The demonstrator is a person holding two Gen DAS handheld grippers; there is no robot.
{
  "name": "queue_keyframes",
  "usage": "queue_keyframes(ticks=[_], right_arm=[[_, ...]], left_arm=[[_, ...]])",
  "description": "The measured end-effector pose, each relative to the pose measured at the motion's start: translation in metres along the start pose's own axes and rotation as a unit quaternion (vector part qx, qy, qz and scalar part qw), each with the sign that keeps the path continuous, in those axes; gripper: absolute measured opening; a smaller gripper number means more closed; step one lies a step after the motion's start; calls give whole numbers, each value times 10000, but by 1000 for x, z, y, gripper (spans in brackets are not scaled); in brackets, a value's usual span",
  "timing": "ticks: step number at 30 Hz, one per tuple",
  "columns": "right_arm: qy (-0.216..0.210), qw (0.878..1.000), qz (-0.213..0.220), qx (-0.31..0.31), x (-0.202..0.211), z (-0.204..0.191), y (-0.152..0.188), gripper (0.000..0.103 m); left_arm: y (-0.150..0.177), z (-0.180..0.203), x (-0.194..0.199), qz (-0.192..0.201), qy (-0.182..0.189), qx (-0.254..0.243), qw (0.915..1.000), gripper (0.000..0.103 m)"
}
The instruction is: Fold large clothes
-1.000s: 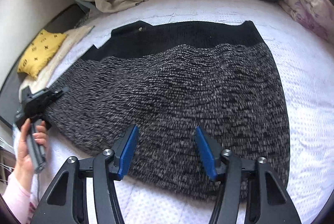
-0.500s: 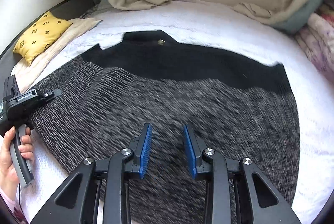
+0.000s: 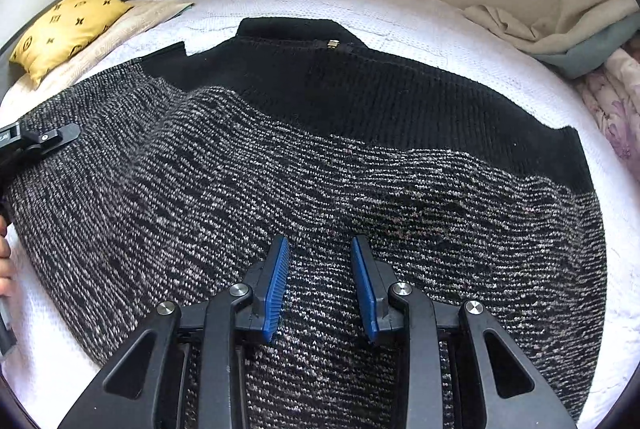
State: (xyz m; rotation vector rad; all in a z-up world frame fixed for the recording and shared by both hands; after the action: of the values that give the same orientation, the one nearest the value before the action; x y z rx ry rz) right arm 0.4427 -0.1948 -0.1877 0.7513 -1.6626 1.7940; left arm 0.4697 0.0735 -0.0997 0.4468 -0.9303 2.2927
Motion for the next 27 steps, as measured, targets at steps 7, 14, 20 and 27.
queue_keyframes(ticks=[7, 14, 20, 27], right_arm=[[-731, 9938, -110, -835, 27, 22, -1, 30], [-2222, 9391, 11, -2621, 72, 73, 6, 51], [-3919, 8115, 315, -4324, 75, 110, 9, 74], [-4194, 7840, 253, -4569, 54, 117, 3, 76]], left_arm=[[0, 62, 12, 203, 214, -1013, 9944, 27], [52, 170, 16, 306, 309, -2819, 9585, 27], [121, 221, 8, 90, 302, -3809, 9241, 27], [166, 235, -2, -58, 198, -4449, 8953, 27]])
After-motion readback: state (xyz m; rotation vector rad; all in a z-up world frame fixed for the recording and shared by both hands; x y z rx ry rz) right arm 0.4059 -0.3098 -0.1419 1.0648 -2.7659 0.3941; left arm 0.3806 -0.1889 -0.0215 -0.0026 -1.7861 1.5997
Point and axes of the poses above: each gripper's, at about its wrist camera, not at the fingertips, and x roughly against the way its jaws point, z to its right, y to its underside, the point moved 6 cm from there along -x, roughly the way its jaws point, and after that the axes turned 5 degrees about z, right-handed, at the moved point
